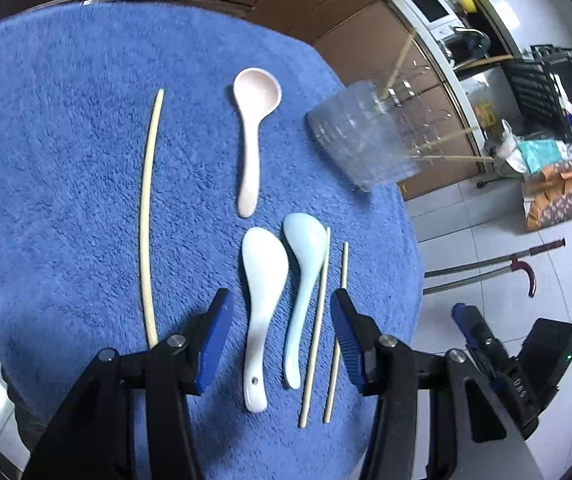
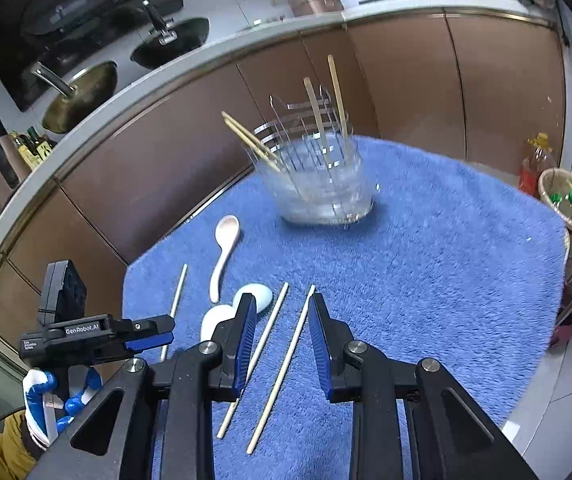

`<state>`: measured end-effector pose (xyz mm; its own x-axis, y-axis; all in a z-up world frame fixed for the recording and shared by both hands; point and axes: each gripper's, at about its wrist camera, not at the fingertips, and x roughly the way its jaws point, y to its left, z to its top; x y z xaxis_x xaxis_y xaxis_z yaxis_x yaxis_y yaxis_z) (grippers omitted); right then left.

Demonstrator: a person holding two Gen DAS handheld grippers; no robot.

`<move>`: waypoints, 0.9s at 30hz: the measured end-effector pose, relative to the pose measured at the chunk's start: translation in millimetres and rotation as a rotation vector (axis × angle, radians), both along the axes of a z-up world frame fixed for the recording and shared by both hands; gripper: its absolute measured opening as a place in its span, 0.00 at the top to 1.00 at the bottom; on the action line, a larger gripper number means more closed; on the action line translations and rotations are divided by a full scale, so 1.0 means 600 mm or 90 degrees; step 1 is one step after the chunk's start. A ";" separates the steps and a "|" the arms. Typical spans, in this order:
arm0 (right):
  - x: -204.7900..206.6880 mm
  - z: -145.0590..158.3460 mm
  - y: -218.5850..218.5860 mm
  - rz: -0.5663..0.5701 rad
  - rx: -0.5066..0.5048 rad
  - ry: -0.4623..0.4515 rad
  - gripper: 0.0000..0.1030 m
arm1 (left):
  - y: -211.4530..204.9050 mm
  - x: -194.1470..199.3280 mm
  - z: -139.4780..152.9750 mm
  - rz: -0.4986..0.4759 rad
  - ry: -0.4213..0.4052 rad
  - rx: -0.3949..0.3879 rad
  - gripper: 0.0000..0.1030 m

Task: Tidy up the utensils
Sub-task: 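Move the left tool toward a white spoon while the right tool approaches a chopstick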

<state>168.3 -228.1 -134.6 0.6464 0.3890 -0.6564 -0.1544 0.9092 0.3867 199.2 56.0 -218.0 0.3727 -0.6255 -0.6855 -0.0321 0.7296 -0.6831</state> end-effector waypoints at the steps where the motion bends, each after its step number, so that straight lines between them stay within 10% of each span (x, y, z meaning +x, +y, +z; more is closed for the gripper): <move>1: 0.003 -0.005 0.001 0.003 0.000 0.004 0.76 | 0.000 0.004 -0.004 0.002 0.004 -0.001 0.53; 27: 0.053 -0.087 0.032 0.046 -0.003 0.090 0.76 | -0.031 0.068 -0.049 -0.014 0.062 -0.031 0.61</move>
<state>200.1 -209.0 -187.0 0.5175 0.4273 -0.7414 -0.1635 0.8998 0.4045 240.0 37.6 -247.1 0.2925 -0.6656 -0.6866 -0.0844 0.6973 -0.7118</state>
